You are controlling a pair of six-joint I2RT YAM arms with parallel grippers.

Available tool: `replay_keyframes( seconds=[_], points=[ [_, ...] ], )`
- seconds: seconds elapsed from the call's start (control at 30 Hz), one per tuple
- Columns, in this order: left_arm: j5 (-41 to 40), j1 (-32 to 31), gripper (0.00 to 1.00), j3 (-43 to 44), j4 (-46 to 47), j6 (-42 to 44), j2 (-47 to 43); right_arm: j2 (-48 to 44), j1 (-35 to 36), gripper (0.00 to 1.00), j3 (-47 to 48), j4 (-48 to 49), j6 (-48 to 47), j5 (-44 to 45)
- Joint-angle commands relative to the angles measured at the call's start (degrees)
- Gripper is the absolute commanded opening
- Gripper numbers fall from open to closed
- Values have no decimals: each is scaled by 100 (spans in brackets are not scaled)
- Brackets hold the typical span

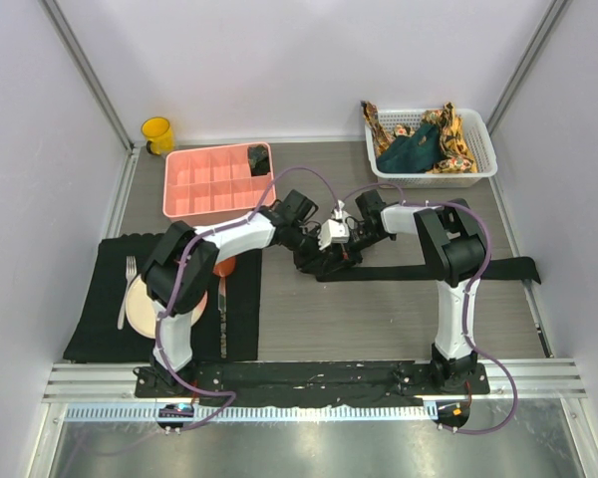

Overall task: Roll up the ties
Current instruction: Roll the tie at the center of the board.

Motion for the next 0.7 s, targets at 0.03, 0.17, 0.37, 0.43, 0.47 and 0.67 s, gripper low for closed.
replay_keyframes(
  seconds=[0.03, 0.17, 0.37, 0.43, 0.47, 0.67],
  points=[
    [-363, -294, 37, 344, 37, -213, 339, 251, -17, 1, -55, -71, -337, 1012],
    [-846, -435, 37, 353, -192, -12, 488, 190, -26, 1, -73, -27, -302, 933],
    [-1356, -462, 34, 336, -771, 463, 585, -161, -69, 2, -11, -141, -258, 705],
    [-1392, -462, 33, 318, -939, 621, 585, -276, -122, 5, 41, -281, -258, 591],
    [-1401, -470, 33, 300, -965, 648, 585, -389, -148, 10, 42, -334, -250, 538],
    [-1260, -461, 34, 353, -931, 657, 629, -689, -245, 29, -90, -371, 126, -15]
  ],
)
